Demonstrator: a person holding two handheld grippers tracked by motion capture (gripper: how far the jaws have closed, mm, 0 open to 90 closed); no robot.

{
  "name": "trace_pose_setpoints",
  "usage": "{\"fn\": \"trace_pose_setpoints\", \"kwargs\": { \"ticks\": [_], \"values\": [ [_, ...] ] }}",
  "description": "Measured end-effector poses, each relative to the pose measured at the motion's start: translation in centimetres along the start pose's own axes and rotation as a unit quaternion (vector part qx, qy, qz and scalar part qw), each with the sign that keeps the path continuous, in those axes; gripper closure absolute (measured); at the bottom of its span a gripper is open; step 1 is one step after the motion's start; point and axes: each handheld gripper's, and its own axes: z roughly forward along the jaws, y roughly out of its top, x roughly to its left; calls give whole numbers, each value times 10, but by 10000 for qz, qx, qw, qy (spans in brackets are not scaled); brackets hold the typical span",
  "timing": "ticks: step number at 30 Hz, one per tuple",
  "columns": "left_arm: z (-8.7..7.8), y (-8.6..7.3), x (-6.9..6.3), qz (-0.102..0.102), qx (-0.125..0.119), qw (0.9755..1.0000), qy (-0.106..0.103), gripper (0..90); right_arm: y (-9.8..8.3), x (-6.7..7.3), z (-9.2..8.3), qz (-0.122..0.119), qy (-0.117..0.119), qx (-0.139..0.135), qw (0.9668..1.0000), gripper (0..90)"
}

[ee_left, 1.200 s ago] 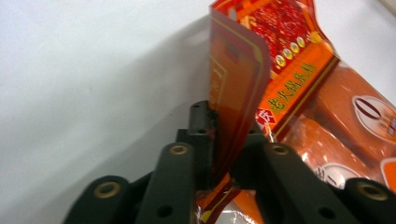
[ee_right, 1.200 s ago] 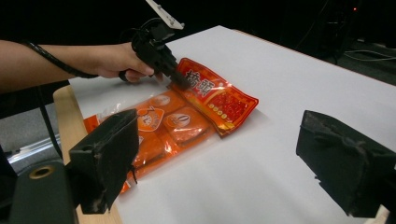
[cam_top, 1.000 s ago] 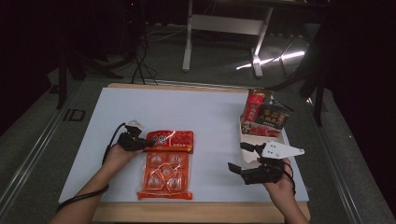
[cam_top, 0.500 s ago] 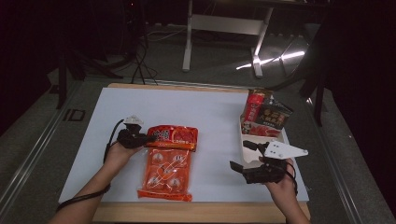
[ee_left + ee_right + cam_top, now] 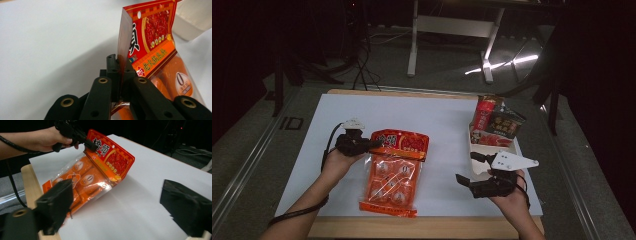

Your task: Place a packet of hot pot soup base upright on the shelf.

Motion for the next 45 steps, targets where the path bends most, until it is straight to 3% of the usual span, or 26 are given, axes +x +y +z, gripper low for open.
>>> {"fn": "trace_pose_setpoints", "kwargs": {
  "ticks": [11, 23, 30, 35, 41, 45],
  "values": [
    [-11, 15, -19, 188, -230, 9994, -166, 898, 4, 4, 2, -19, -79, -39, 10000, 157],
    [-22, 27, -47, 496, -509, 9968, -358, 898, 11, 5, 15, 112, -94, -87, 9999, 156],
    [-30, 32, -60, 650, -595, 9949, -487, 898, 13, 7, 33, 277, 38, -1, 9996, 157],
    [-33, 32, -64, 702, -642, 9941, -528, 897, 10, 12, 52, 366, 316, 163, 9987, 162],
    [-36, 31, -67, 713, -709, 9931, -607, 897, 2, 14, 73, 565, 584, 250, 9964, 303],
    [-38, 32, -69, 754, -706, 9925, -647, 897, 2, 16, 83, 447, 733, 368, 9956, 574]
  ]
}}
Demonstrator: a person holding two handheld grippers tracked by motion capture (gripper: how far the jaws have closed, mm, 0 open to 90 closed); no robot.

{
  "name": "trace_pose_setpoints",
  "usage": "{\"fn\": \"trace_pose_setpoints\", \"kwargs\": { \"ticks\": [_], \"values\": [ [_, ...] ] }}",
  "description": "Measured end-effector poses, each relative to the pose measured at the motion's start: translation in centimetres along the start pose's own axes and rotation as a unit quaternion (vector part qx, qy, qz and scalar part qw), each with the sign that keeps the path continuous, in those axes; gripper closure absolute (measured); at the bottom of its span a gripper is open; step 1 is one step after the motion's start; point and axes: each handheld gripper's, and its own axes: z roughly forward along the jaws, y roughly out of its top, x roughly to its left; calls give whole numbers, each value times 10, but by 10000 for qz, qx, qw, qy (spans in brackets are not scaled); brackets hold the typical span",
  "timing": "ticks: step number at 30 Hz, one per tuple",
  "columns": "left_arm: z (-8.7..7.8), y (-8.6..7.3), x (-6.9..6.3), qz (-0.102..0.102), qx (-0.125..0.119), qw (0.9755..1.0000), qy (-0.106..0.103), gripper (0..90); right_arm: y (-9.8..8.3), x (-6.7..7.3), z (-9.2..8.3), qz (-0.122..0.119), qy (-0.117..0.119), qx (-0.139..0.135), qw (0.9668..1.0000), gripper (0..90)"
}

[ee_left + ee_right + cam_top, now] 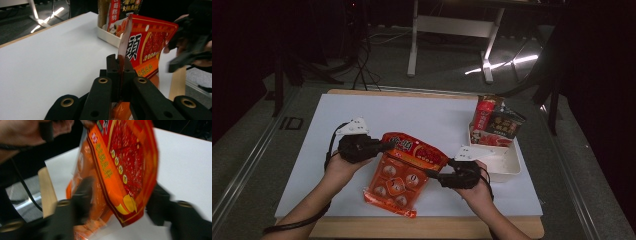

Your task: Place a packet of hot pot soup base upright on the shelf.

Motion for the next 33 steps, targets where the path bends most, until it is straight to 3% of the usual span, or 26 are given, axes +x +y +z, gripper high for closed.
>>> {"fn": "trace_pose_setpoints", "kwargs": {
  "ticks": [1, 3, 5, 7, 10, 13, 14, 17, 23, 29, 33],
  "values": [
    [0, 0, 0, -9, 1, 10000, -7, 897, 0, 0, 3, 9, 94, 37, 9999, 588],
    [-2, -1, 1, -51, -10, 10000, -29, 897, 1, 0, 4, 27, 121, 72, 9999, 709],
    [-3, -2, 2, -127, -33, 9999, -88, 896, 2, -5, 2, 169, 354, 33, 9992, 802],
    [-3, -3, 2, -147, -36, 9999, -57, 896, 4, -7, 4, 258, 446, 134, 9986, 793],
    [-3, -4, 3, -162, -29, 9999, -31, 897, 7, -3, 8, 118, 347, 247, 9990, 760],
    [-5, -5, 4, -219, -35, 9997, -43, 897, 8, -4, 10, 243, 469, 241, 9983, 821],
    [-5, -5, 5, -233, -26, 9997, -53, 897, 9, -4, 11, 270, 504, 265, 9980, 885],
    [-10, -5, 4, -223, -63, 9997, -58, 896, 14, 6, 12, -91, 309, 383, 9987, 898],
    [-26, 4, -3, -94, -274, 9993, -236, 895, 29, 23, -1, -378, 305, 271, 9985, 899],
    [-34, 11, -10, 70, -357, 9987, -362, 892, 43, 25, -17, -442, 112, 59, 9989, 900],
    [-29, 7, -7, 47, -388, 9983, -429, 889, 49, 25, -23, -538, -121, 36, 9985, 900]
  ]
}}
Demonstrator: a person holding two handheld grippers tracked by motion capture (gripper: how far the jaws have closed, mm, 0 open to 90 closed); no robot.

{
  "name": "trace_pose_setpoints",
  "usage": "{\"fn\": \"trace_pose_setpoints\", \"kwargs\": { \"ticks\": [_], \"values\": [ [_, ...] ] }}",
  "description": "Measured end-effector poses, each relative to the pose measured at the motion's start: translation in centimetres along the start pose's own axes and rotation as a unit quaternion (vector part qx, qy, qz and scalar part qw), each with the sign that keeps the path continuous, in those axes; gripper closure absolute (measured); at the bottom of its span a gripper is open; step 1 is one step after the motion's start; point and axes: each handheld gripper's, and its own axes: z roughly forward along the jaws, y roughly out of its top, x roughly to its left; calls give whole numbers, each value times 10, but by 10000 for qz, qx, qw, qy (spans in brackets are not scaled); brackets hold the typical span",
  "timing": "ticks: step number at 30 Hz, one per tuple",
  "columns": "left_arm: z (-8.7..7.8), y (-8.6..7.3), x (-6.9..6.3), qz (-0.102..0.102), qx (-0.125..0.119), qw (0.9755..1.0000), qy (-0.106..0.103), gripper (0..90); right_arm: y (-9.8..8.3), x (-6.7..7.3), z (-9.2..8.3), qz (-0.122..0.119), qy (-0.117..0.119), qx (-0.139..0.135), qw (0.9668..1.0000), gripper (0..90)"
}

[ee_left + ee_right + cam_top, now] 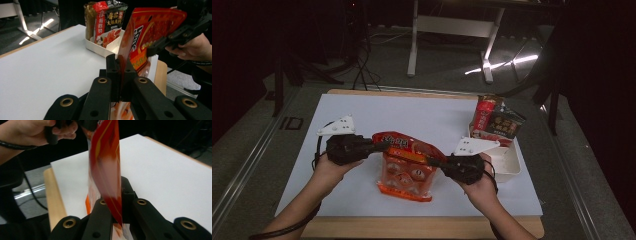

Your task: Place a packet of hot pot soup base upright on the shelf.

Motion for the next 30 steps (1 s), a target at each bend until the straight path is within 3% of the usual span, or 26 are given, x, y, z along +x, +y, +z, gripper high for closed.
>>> {"fn": "trace_pose_setpoints", "kwargs": {
  "ticks": [4, 8, 13, 19, 23, 25, 27, 30],
  "values": [
    [7, -6, 6, -104, -14, 9999, -116, 884, 3, -2, -1, -95, -265, 95, 9996, 900],
    [10, -9, 11, -146, -158, 9995, -252, 878, 8, -4, -5, -180, -335, 80, 9992, 900],
    [11, -9, 15, -383, -443, 9970, -513, 821, 18, -5, -13, -434, -498, 16, 9978, 900],
    [8, -11, 17, -446, -747, 9946, -574, 506, 30, 0, -21, -715, -623, -61, 9955, 900],
    [6, -15, 16, -507, -932, 9935, -403, 285, 34, -3, -27, -681, -630, -155, 9956, 900],
    [7, -18, 15, -424, -925, 9943, -311, 170, 36, -5, -31, -617, -609, -242, 9959, 900],
    [7, -23, 14, -331, -933, 9950, -139, 140, 39, -6, -34, -603, -638, -309, 9957, 900],
    [8, -30, 13, -393, -958, 9946, -106, 68, 43, -7, -40, -607, -677, -383, 9951, 900]
  ]
}}
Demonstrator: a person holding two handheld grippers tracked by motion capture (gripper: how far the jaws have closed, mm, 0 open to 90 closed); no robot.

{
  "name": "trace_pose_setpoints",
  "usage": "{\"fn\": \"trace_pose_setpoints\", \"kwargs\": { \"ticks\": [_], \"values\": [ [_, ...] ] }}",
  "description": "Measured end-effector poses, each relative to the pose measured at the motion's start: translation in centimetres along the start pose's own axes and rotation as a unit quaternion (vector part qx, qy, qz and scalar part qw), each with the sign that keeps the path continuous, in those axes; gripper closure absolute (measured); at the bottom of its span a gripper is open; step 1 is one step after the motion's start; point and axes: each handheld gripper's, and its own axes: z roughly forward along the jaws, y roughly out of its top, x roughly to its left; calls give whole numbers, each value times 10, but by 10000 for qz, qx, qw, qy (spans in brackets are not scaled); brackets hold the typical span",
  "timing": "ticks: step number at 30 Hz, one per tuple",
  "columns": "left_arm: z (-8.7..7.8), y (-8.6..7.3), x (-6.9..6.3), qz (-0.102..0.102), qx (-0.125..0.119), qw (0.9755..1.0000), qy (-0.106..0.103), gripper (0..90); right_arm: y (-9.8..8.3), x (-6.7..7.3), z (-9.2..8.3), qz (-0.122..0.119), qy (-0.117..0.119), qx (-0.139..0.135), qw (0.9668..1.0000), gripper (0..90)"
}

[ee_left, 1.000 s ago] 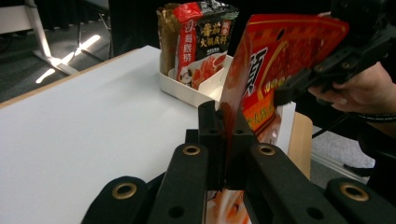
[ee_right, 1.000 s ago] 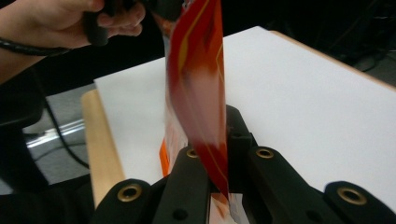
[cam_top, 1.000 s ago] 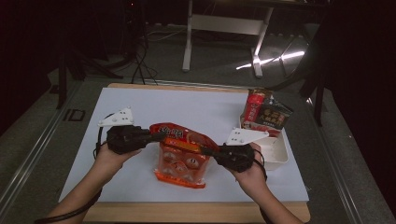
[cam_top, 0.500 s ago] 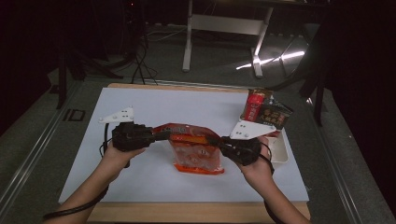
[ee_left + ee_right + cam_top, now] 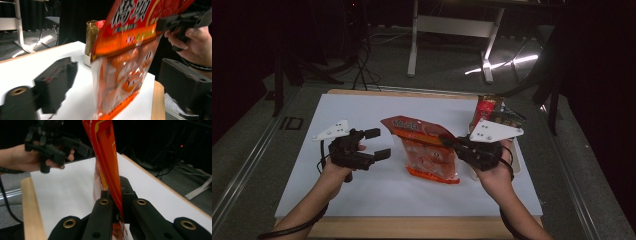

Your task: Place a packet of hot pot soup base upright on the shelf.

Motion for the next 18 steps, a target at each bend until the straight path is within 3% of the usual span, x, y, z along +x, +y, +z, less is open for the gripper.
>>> {"fn": "trace_pose_setpoints", "kwargs": {
  "ticks": [5, 15, 18],
  "values": [
    [0, -14, -1, -103, -3, 9999, -28, 55, 7, -4, -8, -17, -104, -90, 9999, 900],
    [-7, -32, -4, 3, 179, 9998, 111, 55, 17, -19, -30, 90, -270, -311, 9991, 900],
    [-11, -39, -5, -43, 196, 9997, 172, 55, 22, -27, -43, 96, -461, -427, 9980, 900]
  ]
}}
